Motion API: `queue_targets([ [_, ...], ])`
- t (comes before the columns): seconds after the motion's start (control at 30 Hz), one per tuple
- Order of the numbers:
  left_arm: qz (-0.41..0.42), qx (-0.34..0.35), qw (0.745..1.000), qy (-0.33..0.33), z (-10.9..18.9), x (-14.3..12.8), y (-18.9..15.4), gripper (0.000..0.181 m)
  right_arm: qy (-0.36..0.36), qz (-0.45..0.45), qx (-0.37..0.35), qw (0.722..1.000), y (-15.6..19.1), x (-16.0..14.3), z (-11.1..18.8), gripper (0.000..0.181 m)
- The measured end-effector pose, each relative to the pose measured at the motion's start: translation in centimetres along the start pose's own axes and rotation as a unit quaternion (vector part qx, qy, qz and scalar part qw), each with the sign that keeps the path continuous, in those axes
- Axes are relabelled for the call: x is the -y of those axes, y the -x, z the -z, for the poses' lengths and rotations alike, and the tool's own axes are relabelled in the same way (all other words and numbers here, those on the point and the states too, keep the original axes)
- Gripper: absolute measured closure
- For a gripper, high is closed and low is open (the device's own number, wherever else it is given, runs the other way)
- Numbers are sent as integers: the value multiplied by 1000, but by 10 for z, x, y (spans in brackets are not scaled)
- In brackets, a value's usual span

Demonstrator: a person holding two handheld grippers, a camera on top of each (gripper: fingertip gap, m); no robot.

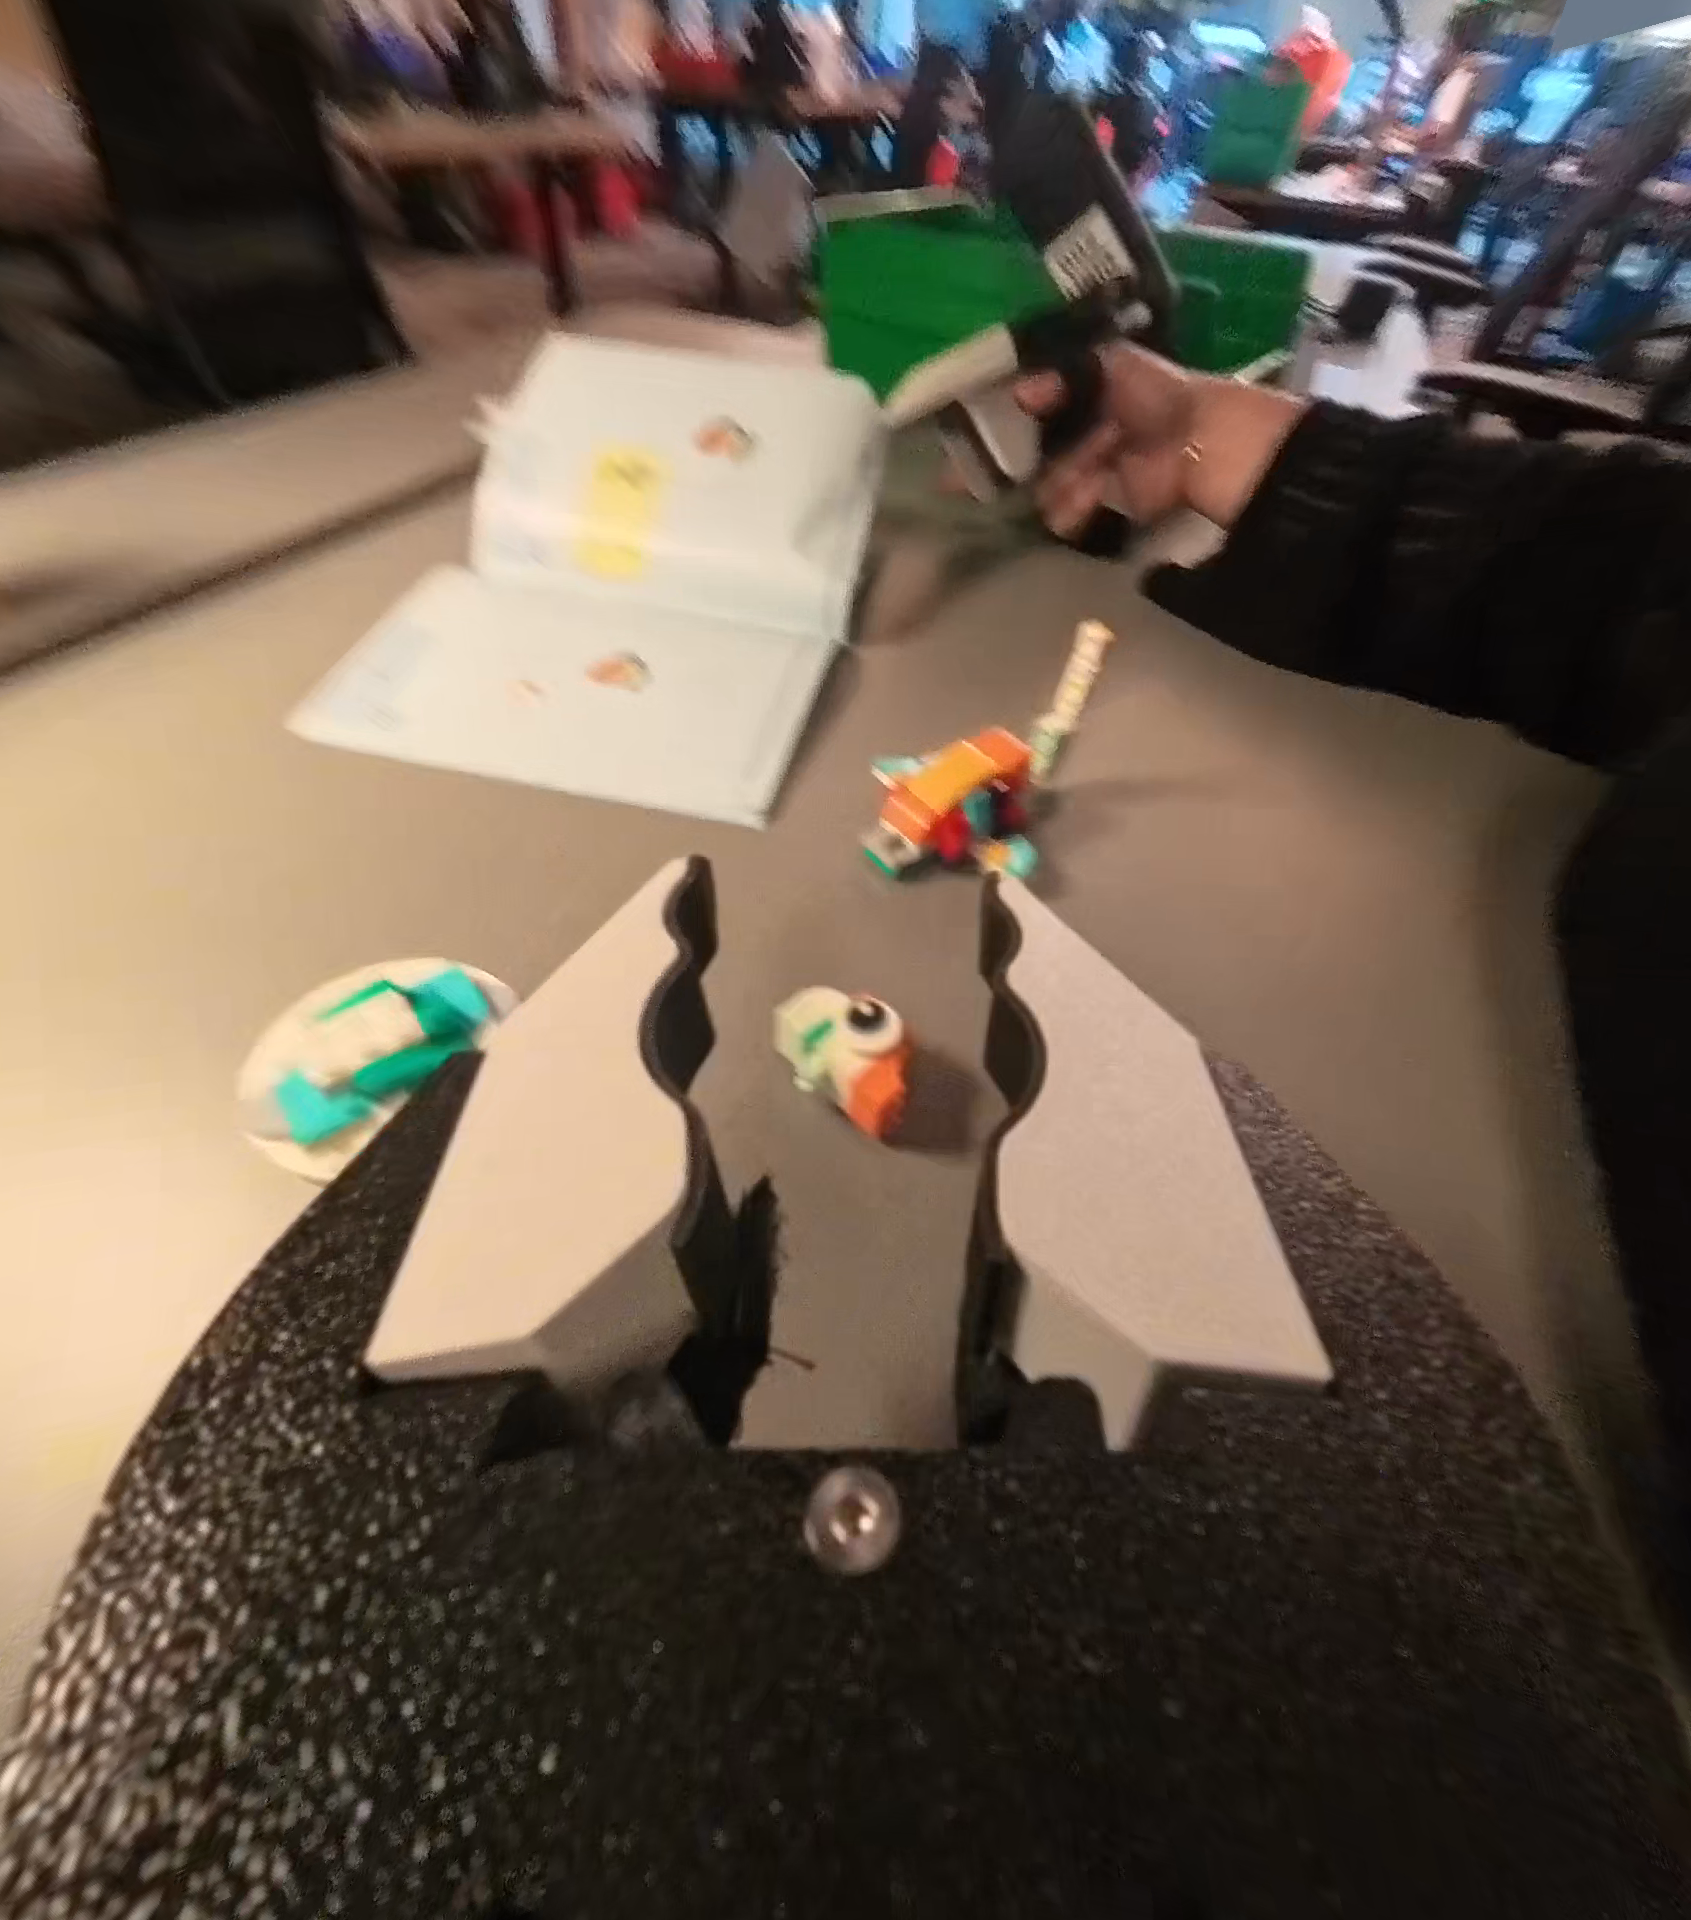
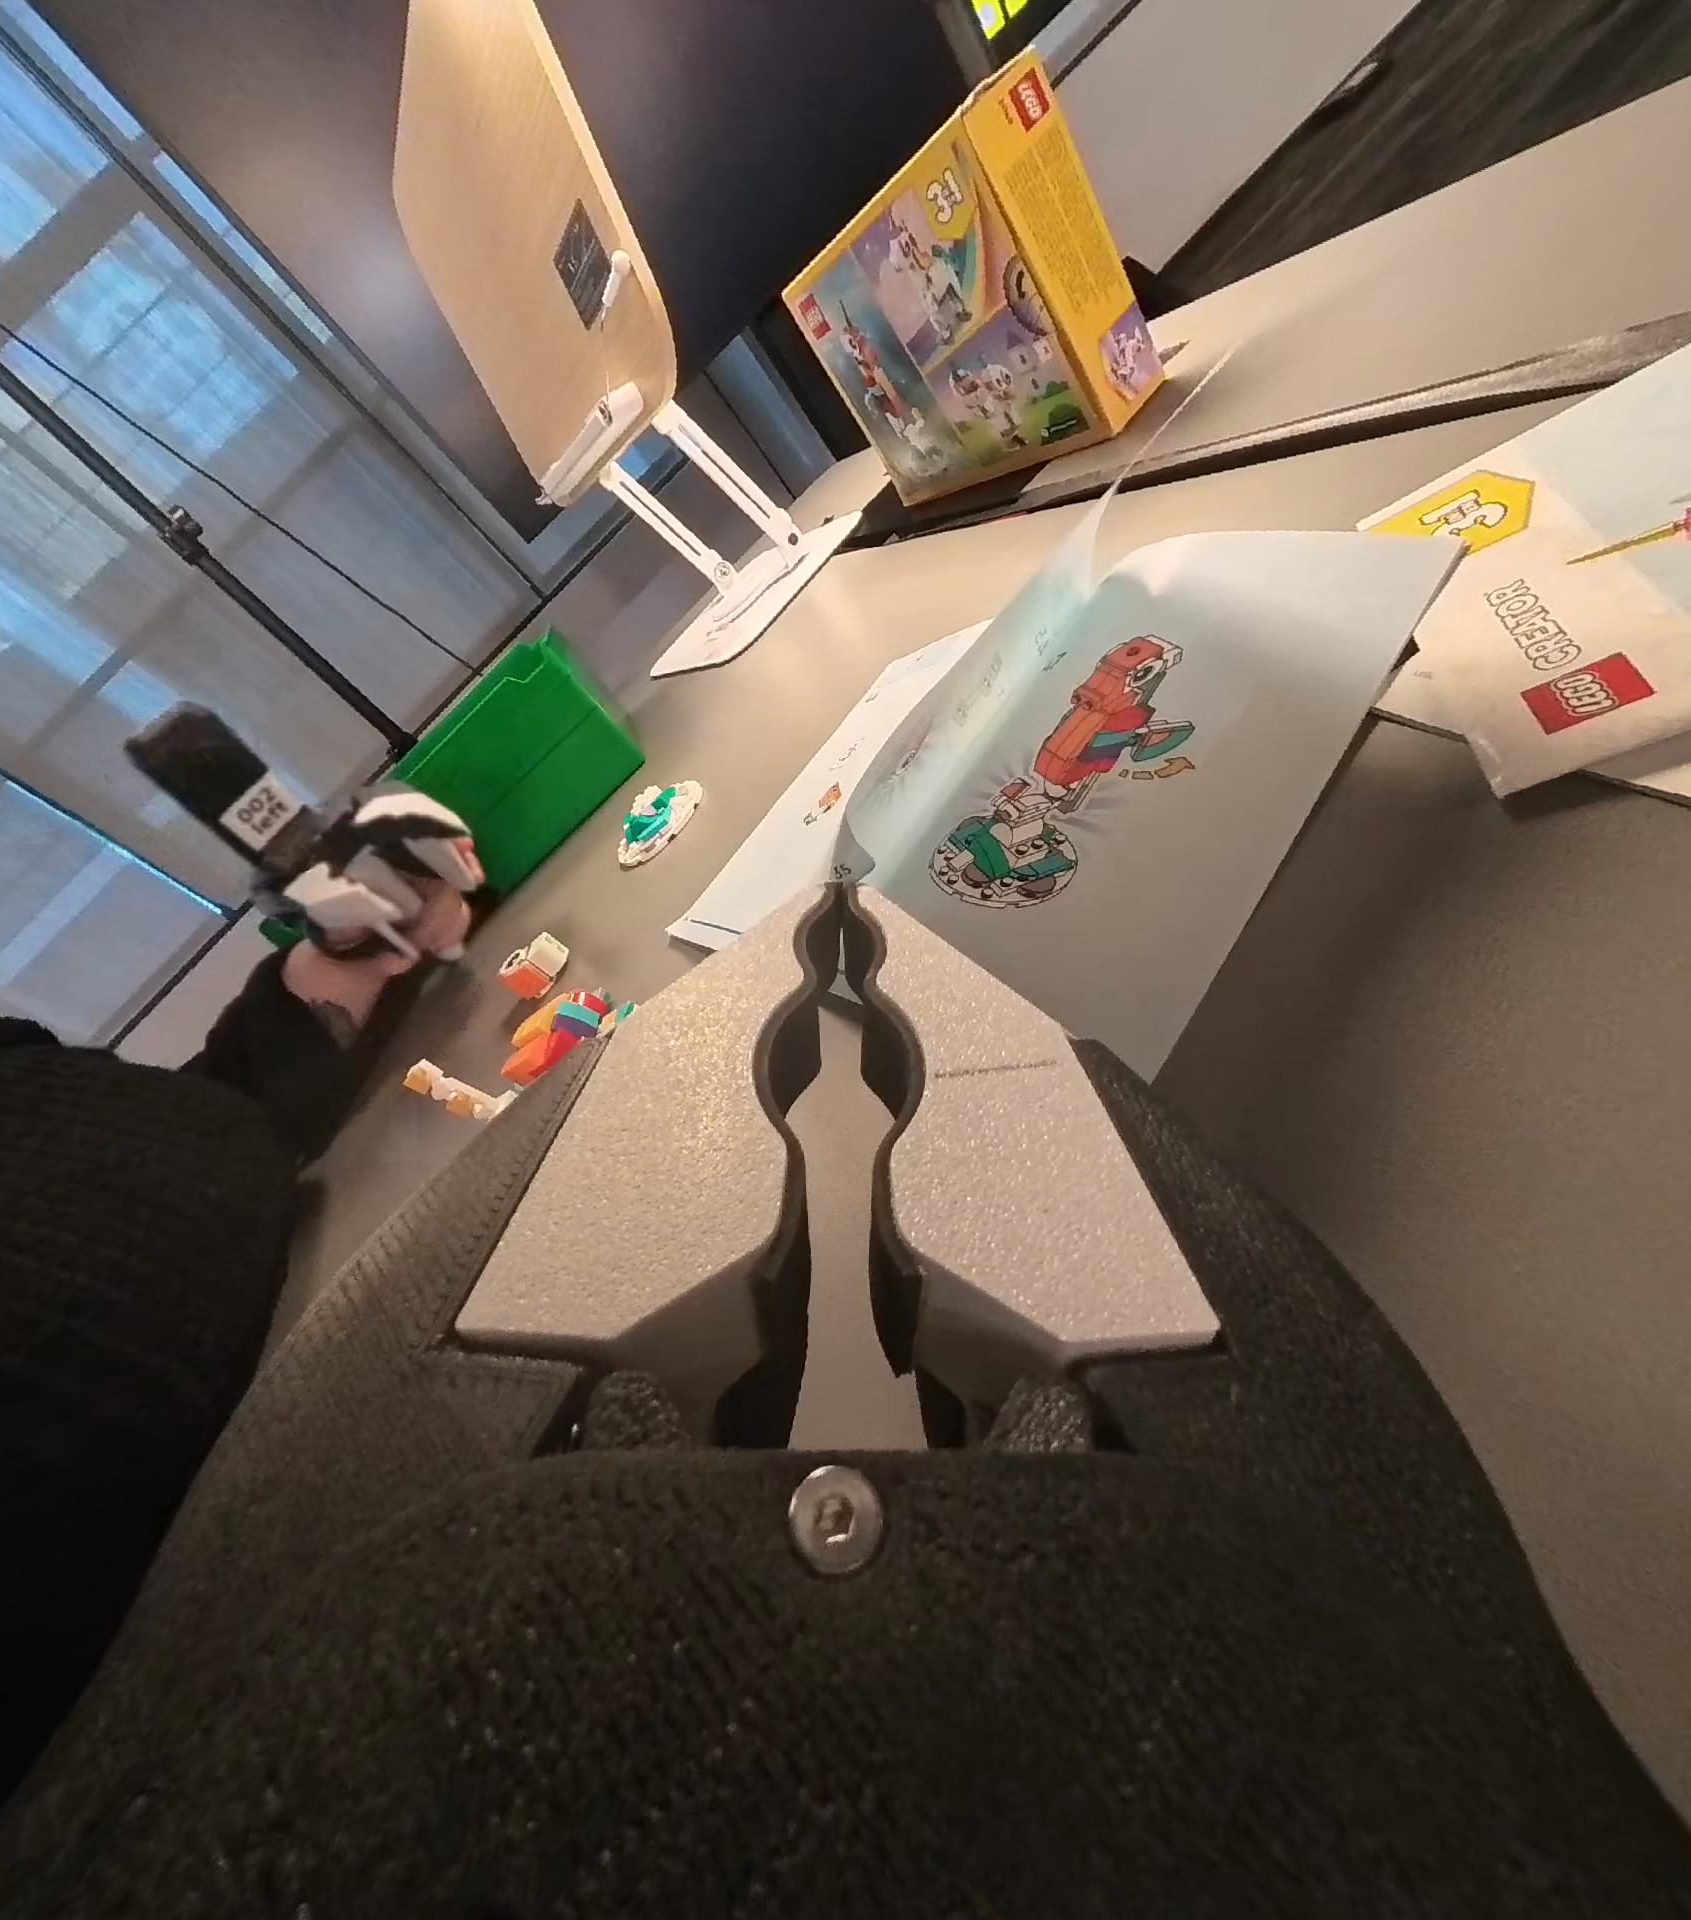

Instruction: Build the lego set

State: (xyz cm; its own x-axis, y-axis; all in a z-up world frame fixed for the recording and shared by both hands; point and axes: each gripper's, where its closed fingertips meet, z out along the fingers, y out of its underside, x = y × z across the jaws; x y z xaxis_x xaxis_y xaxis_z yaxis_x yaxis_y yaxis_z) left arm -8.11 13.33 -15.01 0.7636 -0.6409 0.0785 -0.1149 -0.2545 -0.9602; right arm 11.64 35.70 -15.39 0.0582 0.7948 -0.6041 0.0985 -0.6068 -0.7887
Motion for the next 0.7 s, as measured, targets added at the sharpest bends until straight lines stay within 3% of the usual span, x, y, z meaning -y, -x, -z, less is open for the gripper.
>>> queue_targets([
  [0.17,-24,-1,997,74,2,-24,-3,133,2,0,1,1000,0,-1,0,181],
  [0.33,-30,-3,994,104,1,-34,-5,138,3,-1,2,1000,0,-1,-1,181],
  [0.43,-8,-16,990,137,2,-44,-9,130,4,-1,2,1000,0,-1,-1,181],
  [0.7,-45,18,988,147,-1,-49,-2,134,7,-2,3,1000,0,-2,-1,181],
])
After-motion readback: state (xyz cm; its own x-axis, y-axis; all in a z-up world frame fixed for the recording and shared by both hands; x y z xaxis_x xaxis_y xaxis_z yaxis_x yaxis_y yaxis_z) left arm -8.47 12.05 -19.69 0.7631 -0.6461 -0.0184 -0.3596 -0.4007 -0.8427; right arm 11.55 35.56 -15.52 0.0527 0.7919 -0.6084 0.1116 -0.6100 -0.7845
